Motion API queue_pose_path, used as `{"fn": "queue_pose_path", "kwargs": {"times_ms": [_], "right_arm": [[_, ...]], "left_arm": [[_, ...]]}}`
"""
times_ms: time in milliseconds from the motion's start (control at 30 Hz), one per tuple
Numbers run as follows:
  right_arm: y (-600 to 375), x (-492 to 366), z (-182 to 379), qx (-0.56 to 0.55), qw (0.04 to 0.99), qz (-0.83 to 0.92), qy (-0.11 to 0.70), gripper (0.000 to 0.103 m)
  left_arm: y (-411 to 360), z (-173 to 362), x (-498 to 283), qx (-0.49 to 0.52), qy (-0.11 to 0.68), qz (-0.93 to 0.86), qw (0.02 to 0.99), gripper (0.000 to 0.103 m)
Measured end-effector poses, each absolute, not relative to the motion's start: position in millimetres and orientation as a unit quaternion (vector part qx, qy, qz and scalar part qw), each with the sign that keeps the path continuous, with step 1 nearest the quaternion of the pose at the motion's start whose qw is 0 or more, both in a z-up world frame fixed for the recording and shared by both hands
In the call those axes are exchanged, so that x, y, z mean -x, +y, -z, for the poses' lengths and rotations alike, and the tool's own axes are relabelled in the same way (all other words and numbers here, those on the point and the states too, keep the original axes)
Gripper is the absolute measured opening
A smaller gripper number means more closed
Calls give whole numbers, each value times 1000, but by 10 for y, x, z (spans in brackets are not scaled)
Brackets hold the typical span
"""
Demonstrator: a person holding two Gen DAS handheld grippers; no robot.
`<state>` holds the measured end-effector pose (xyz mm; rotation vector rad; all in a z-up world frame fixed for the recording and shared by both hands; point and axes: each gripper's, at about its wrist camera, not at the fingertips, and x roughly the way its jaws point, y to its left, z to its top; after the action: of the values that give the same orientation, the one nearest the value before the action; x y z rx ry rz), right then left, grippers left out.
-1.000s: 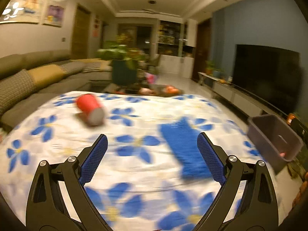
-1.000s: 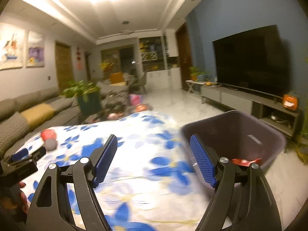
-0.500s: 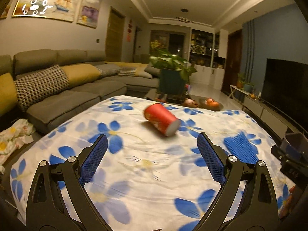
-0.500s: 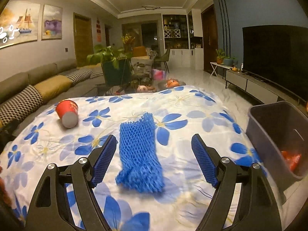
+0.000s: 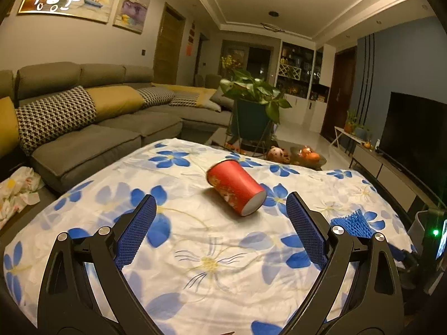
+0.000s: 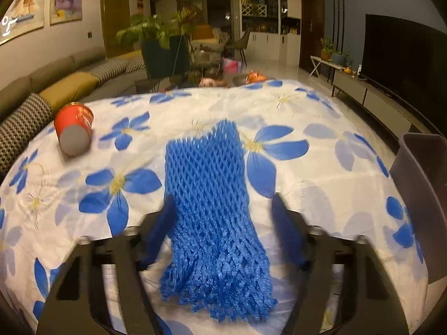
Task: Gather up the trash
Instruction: 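Grasp the red paper cup with the left tool while the right tool grasps the blue mesh sleeve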
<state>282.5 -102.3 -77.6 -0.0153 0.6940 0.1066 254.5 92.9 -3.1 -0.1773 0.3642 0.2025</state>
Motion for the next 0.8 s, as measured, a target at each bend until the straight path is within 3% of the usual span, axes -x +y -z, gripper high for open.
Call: {"fn": "queue_pose_path", "kwargs": {"times_ms": [33, 100, 133, 800], "right_arm": [[-1012, -2828, 784, 9, 938, -57, 342, 44], [-996, -2837, 805, 7, 935, -76, 346, 13], [-997, -2838, 811, 4, 934, -84, 347, 11], [-1345, -2547, 377, -51, 962, -103, 247, 10]], "left_arm": [[911, 40, -2590, 86, 182, -100, 974, 92], [885, 55, -2698, 85, 188, -100, 973, 92], [872, 65, -2763, 88, 190, -100, 973, 92], [882, 455, -4064, 118, 286, -117, 944, 92]]}}
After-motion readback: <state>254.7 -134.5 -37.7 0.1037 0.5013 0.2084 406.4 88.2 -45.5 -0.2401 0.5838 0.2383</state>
